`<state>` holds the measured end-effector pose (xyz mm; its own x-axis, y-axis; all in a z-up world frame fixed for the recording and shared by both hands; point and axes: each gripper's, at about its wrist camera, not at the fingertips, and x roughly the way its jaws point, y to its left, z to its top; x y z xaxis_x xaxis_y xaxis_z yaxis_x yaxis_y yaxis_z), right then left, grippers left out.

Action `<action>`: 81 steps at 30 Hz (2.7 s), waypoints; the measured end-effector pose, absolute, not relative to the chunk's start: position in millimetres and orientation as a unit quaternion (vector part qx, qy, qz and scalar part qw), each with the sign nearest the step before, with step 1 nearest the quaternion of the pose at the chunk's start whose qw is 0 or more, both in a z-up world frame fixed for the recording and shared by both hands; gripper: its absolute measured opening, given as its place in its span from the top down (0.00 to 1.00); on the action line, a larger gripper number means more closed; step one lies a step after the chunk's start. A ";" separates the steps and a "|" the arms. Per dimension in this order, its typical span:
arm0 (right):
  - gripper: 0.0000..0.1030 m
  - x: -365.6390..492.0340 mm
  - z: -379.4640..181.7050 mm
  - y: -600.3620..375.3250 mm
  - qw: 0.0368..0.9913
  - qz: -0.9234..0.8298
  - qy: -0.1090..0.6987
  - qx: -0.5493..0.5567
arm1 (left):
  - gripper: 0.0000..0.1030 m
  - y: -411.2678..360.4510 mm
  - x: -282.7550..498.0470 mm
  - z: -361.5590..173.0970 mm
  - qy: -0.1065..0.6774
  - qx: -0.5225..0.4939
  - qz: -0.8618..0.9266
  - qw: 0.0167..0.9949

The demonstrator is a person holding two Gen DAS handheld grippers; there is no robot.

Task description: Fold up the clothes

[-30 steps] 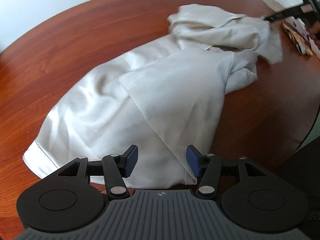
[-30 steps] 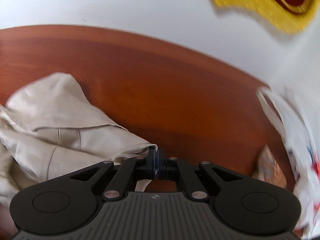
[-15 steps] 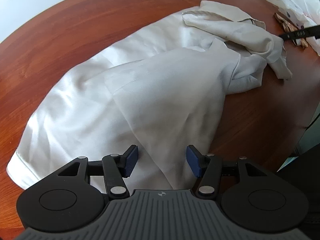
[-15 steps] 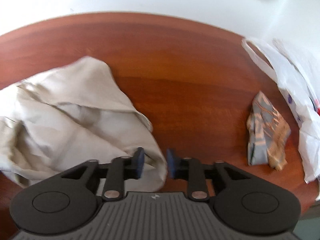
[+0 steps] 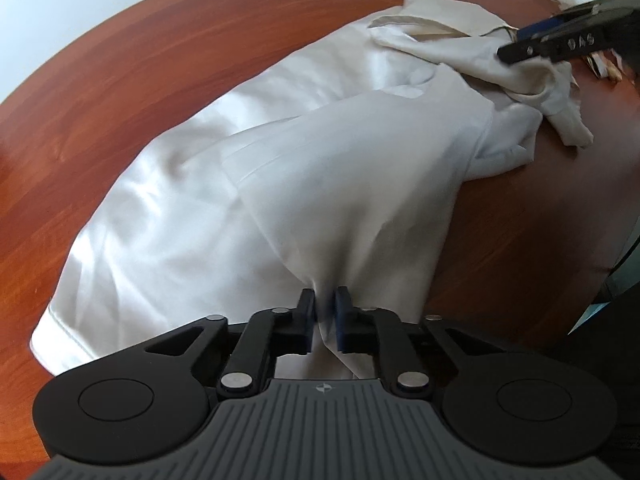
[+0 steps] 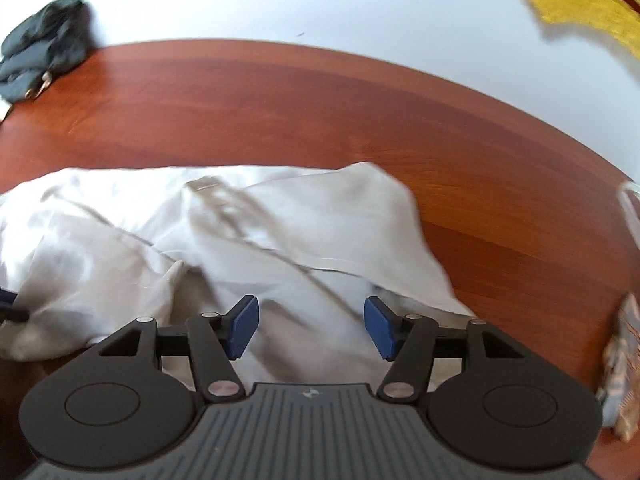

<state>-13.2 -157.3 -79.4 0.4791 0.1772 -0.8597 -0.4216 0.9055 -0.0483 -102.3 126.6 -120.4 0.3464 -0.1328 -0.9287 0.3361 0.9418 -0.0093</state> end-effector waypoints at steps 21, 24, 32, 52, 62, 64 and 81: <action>0.96 -20.1 -76.6 -186.6 0.863 0.079 0.493 -0.076 | 0.99 239.5 -129.5 -107.6 0.573 0.081 -0.057 0.814; 0.96 -26.3 -71.8 -217.9 0.870 0.010 0.492 -0.029 | 0.99 236.3 -125.3 -101.7 0.566 0.084 -0.081 0.816; 0.94 -61.7 -86.2 -294.1 0.842 -0.124 0.522 0.055 | 0.92 218.2 -111.8 -99.4 0.545 0.093 -0.162 0.817; 0.66 -64.6 -66.0 -262.5 0.868 -0.027 0.496 -0.002 | 0.52 175.4 -84.4 -118.2 0.547 0.068 -0.168 0.817; 0.59 -45.5 -65.4 -249.4 0.866 0.043 0.497 -0.022 | 0.56 162.6 -67.0 -124.0 0.540 0.041 -0.127 0.831; 0.57 -43.2 -66.5 -248.4 0.865 0.051 0.498 -0.025 | 0.88 160.1 -67.4 -122.3 0.536 0.045 -0.122 0.834; 0.56 -31.5 -72.0 -199.5 0.839 0.201 0.504 -0.039 | 0.97 168.2 -134.6 -86.1 0.541 -0.053 -0.254 0.800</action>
<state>-31.5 -199.5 -72.0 0.4116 0.2974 -0.8615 -0.3770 0.9162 0.1362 -134.6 168.2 -86.1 0.2852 -0.4635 -0.8389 0.3492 0.8654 -0.3594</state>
